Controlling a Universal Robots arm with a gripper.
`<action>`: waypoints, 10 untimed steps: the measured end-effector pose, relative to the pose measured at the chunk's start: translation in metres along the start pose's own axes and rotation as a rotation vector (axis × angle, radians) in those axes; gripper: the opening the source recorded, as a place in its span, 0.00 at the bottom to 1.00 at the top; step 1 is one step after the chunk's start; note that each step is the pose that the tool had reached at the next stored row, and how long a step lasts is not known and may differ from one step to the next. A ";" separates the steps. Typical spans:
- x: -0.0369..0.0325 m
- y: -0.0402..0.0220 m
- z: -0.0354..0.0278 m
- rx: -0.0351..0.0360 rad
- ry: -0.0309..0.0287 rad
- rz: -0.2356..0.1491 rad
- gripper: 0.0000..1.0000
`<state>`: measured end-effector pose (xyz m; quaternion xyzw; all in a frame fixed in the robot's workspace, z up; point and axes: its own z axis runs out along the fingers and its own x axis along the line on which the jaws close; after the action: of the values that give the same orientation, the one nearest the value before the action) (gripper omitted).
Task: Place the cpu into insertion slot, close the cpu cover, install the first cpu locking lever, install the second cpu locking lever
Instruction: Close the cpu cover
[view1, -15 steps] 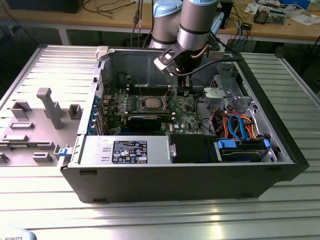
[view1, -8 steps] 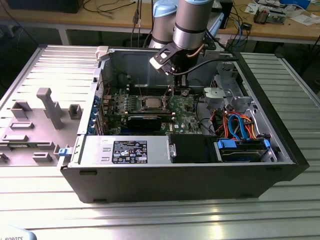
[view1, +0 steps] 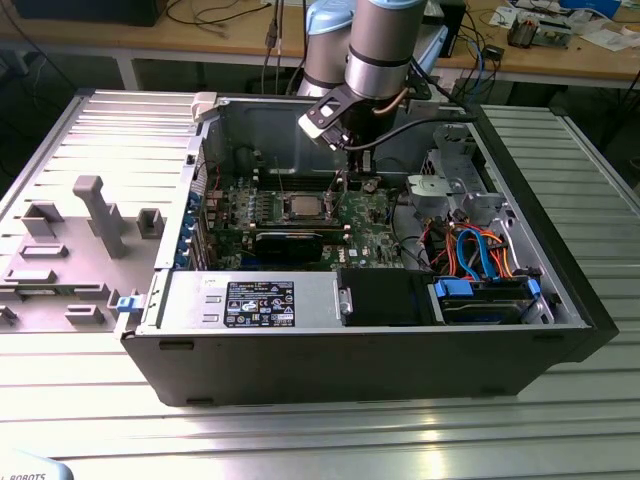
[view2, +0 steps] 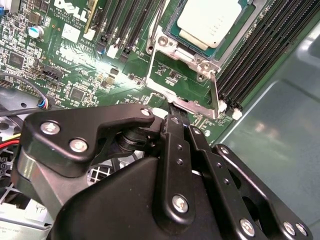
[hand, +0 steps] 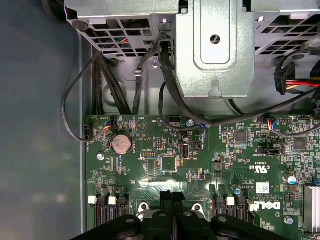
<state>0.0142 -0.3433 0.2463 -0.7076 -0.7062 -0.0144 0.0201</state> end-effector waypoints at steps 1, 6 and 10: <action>0.0000 -0.0005 0.0000 0.0000 0.0001 0.000 0.11; 0.0000 -0.0038 0.0000 0.0000 0.0001 0.000 0.11; 0.0000 -0.0093 0.0001 0.0001 0.0000 -0.001 0.11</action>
<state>0.0049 -0.3433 0.2463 -0.7074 -0.7064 -0.0144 0.0202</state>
